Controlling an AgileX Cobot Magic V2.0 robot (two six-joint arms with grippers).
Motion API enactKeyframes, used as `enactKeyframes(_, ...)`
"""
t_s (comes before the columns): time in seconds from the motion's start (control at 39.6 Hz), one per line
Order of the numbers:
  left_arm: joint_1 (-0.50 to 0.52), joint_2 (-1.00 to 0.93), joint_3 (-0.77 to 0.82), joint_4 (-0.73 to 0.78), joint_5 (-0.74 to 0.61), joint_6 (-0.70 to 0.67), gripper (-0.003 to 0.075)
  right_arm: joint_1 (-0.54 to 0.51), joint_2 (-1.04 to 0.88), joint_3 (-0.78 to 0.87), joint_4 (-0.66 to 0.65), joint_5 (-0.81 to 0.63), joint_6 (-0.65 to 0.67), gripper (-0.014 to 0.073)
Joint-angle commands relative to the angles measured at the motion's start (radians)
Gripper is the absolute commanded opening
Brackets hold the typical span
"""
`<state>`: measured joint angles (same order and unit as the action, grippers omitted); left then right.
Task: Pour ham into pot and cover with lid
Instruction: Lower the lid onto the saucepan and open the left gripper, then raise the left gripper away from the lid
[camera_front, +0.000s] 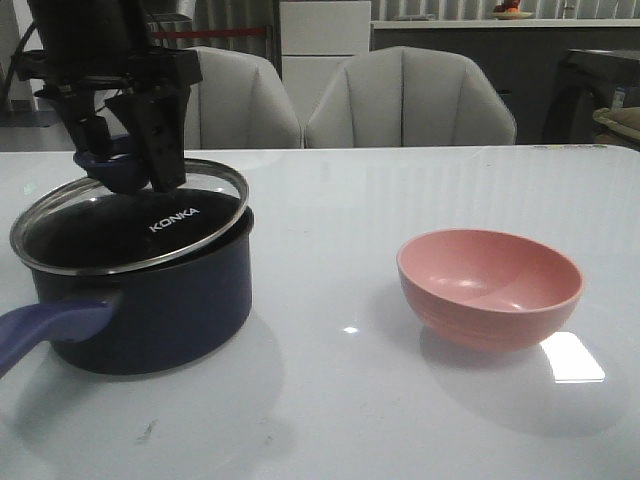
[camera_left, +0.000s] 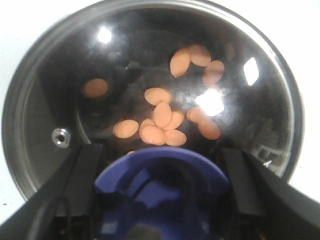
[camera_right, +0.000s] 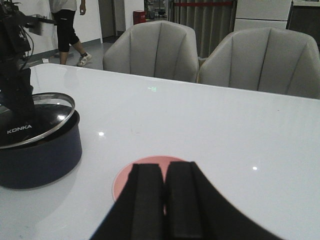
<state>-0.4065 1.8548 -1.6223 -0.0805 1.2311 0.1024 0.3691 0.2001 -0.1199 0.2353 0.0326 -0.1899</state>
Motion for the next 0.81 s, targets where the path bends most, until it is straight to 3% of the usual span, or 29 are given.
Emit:
enactKeyframes(0.0,-0.006,-0.034,-0.027,-0.008,0.056,-0.008,0.012,0.0,0.006,-0.029,-0.002,-0.079,-0.003,0.0147)
enactKeyframes(0.15,-0.006,-0.021,-0.027,-0.005,0.056,-0.008,0.0218,0.0,0.006,-0.029,-0.002,-0.079,-0.003,0.0147)
enactKeyframes(0.43,-0.006,-0.021,-0.027,-0.003,0.056,-0.008,0.0547,0.0,0.006,-0.029,-0.002,-0.079,-0.003,0.0147)
enactKeyframes(0.78,0.0,-0.12,-0.069,-0.003,0.056,-0.008,0.0554,0.0,0.006,-0.029,-0.002,-0.079,-0.003,0.0147)
